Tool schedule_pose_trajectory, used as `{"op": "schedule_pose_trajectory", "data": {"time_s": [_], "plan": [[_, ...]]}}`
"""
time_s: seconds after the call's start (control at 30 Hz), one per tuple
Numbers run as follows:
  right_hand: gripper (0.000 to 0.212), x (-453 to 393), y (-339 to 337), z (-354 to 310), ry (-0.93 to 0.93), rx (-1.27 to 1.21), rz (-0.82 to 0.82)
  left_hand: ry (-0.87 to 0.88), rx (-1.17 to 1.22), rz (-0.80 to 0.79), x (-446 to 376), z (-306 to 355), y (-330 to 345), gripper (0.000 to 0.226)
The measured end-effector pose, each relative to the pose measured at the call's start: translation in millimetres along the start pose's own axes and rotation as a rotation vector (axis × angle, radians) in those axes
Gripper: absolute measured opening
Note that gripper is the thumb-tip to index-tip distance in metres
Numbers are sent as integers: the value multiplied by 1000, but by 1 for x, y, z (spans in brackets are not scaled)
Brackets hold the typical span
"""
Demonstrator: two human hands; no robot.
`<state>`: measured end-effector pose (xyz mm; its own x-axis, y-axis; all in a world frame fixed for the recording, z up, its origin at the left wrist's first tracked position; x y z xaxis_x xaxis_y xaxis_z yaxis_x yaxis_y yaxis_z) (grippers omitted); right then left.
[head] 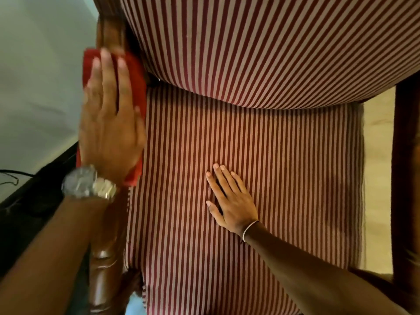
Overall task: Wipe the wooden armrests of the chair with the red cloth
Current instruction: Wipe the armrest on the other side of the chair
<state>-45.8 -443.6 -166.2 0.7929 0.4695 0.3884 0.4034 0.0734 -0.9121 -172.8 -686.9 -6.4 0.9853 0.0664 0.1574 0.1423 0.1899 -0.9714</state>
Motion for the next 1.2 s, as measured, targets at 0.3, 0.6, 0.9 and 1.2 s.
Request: {"op": "schedule_pose_trajectory", "data": {"time_s": [0.3, 0.6, 0.9, 1.2], "plan": [[70, 1, 1, 0, -21, -42, 23, 57, -97, -169, 119, -9, 27, 67], [70, 1, -6, -4, -46, -50, 48, 24, -67, -10, 7, 1, 1, 67], [72, -2, -41, -27, 91, -496, 27, 59, 84, -49, 96, -11, 19, 67], [76, -85, -151, -108, 45, -1778, -298, -547, 654, -219, 176, -53, -5, 66]]}}
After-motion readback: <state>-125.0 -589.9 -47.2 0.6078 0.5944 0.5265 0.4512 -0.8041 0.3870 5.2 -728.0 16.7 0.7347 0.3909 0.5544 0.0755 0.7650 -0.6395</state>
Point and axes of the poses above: each hand's wrist, its own x-axis away from the middle knuckle, its own y-axis out of the palm, z = x × y, the point moved 6 cm from there along -x, towards the middle knuckle, and after that the axes turned 10 degrees about -z, right-handed, at the moved point
